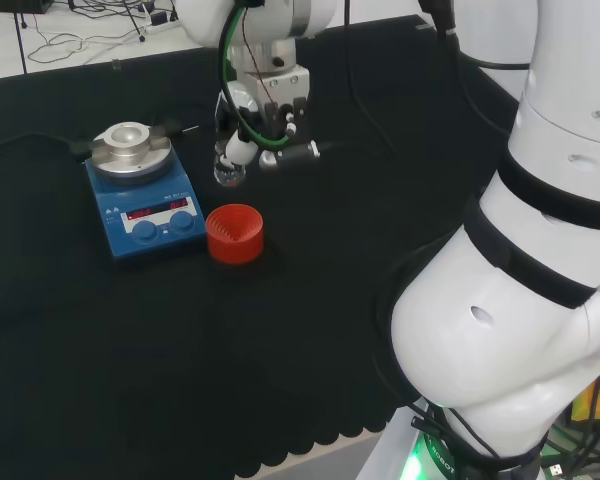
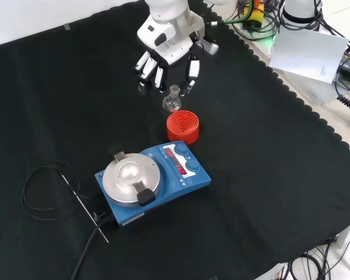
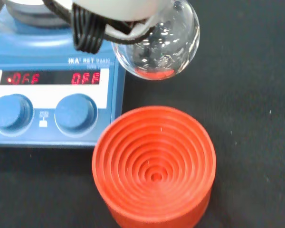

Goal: Place the round-bottom flask on the heater.

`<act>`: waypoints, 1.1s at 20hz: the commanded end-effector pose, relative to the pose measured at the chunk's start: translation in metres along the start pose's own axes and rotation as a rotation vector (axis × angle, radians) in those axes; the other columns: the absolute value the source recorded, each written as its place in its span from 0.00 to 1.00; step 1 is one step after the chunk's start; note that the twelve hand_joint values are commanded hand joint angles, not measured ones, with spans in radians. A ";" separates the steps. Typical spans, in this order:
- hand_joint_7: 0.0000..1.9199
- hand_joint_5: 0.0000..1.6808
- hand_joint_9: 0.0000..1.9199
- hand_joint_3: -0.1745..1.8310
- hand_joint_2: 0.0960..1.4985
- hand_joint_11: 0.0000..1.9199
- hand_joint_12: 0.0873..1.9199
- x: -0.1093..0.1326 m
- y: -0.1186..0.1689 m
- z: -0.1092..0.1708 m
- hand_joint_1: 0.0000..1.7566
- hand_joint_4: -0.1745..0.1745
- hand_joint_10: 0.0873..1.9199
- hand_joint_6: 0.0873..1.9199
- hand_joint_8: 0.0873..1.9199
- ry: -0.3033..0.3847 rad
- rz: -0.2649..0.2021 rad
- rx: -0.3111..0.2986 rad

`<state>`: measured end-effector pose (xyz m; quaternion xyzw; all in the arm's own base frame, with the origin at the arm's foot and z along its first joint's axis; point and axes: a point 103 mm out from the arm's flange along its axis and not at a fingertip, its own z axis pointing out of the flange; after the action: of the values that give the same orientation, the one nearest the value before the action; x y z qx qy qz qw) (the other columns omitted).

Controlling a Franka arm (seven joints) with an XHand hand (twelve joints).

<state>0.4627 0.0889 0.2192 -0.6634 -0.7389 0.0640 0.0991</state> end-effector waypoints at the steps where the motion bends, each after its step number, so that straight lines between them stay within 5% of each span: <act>1: 0.16 0.64 0.33 0.48 0.43 0.18 0.68 0.011 0.014 -0.030 0.63 0.64 0.28 0.54 0.31 -0.033 -0.018 -0.025; 22: 0.16 0.64 0.33 0.50 0.41 0.18 0.69 0.075 0.109 -0.068 0.63 0.64 0.28 0.54 0.32 -0.114 -0.160 -0.017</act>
<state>0.5591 0.1444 0.2718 -0.6258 -0.7752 0.0636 0.0584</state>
